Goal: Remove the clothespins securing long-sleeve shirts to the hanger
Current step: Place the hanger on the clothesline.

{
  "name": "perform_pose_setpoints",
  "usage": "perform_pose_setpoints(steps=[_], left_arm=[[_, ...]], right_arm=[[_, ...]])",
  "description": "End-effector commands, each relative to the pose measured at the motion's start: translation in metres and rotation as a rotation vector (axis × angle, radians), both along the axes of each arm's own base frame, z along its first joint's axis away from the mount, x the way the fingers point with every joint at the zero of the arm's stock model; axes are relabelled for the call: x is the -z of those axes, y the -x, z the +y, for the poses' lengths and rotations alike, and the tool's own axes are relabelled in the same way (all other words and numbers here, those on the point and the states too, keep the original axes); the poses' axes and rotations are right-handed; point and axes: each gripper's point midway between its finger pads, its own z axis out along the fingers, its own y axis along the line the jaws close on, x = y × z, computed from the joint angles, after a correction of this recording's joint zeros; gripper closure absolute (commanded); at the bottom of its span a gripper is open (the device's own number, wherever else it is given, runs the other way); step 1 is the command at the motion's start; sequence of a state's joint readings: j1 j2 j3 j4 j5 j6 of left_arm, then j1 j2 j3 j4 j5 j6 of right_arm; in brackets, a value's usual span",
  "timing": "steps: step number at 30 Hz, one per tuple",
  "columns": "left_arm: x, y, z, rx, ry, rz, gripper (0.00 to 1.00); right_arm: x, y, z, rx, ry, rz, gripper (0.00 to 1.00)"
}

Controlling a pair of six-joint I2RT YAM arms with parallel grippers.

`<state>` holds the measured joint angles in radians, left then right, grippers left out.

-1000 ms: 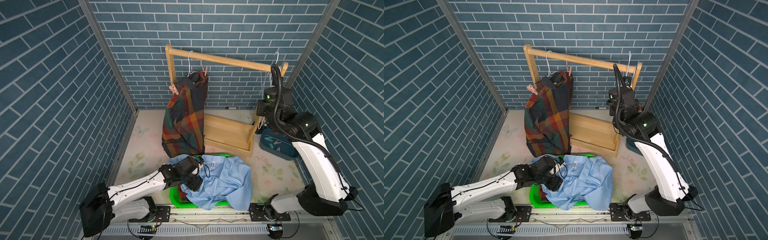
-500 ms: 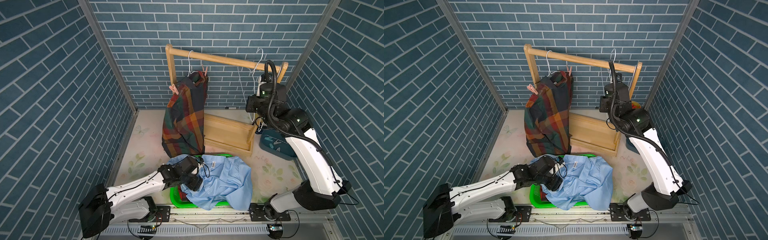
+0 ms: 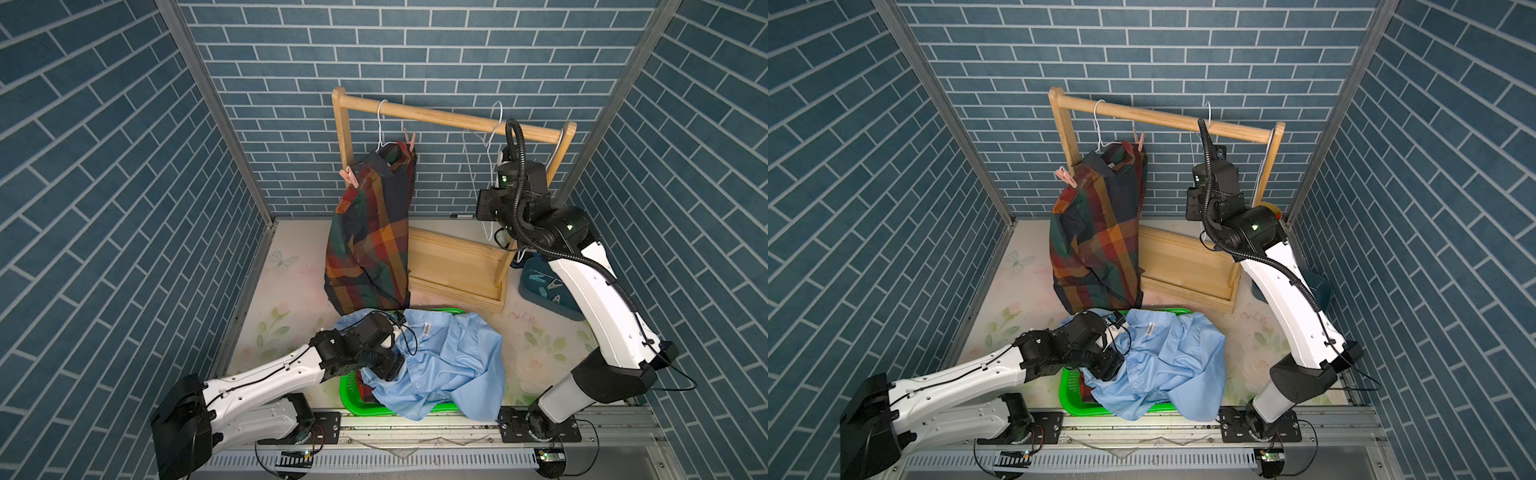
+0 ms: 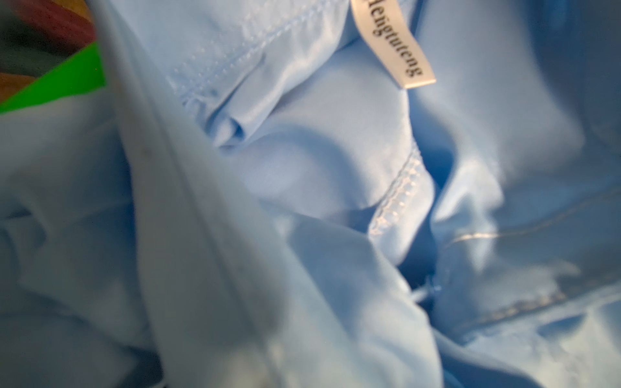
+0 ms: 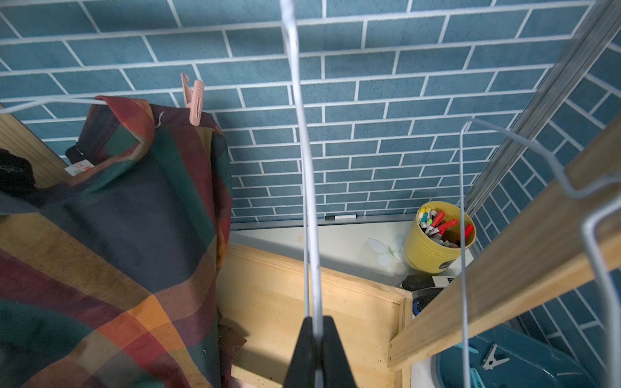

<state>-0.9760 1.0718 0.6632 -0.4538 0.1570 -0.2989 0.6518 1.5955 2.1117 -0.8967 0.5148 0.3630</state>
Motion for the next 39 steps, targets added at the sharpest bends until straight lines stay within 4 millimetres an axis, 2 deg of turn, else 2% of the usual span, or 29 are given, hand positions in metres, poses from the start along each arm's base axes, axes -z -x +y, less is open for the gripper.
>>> perform_pose_setpoints(steps=[1,8,12,16,20,21,22,24,28,32,36,39], left_arm=[[-0.005,0.001,-0.001,0.013,0.009,-0.018,0.27],[-0.005,0.001,0.0,0.013,0.008,-0.025,0.27],[-0.004,0.001,0.0,0.013,0.004,-0.026,0.27],[-0.007,0.002,0.0,0.017,0.012,-0.024,0.27],[-0.017,0.014,-0.005,0.067,0.039,0.005,0.29],[-0.029,0.014,-0.012,0.087,0.059,-0.006,0.28],[-0.031,0.017,-0.016,0.105,0.061,-0.001,0.28],[-0.03,0.02,-0.025,0.132,0.05,0.004,0.28],[-0.024,0.034,-0.056,0.189,0.038,0.019,0.29],[-0.019,0.036,-0.082,0.171,0.086,0.049,0.29],[-0.028,0.039,-0.117,0.205,0.099,0.023,0.29],[-0.014,0.04,-0.132,0.185,0.104,0.06,0.29]], right_arm=[[0.012,-0.003,-0.001,0.038,-0.073,0.028,1.0],[0.029,0.005,0.005,0.011,-0.094,0.06,1.0],[0.018,0.013,0.011,-0.032,-0.104,0.032,0.57],[-0.001,0.025,0.01,-0.065,-0.15,0.007,0.27],[-0.028,0.045,0.007,-0.11,-0.191,-0.032,0.09],[-0.034,0.052,0.005,-0.126,-0.205,-0.041,0.07],[-0.039,0.059,0.003,-0.14,-0.221,-0.046,0.02],[-0.047,0.073,-0.005,-0.151,-0.251,-0.052,0.01],[-0.057,0.103,-0.021,-0.184,-0.289,-0.053,0.01],[-0.062,0.128,-0.037,-0.202,-0.298,-0.043,0.01],[-0.068,0.153,-0.058,-0.207,-0.307,-0.065,0.01],[-0.064,0.167,-0.073,-0.194,-0.299,-0.068,0.01]])
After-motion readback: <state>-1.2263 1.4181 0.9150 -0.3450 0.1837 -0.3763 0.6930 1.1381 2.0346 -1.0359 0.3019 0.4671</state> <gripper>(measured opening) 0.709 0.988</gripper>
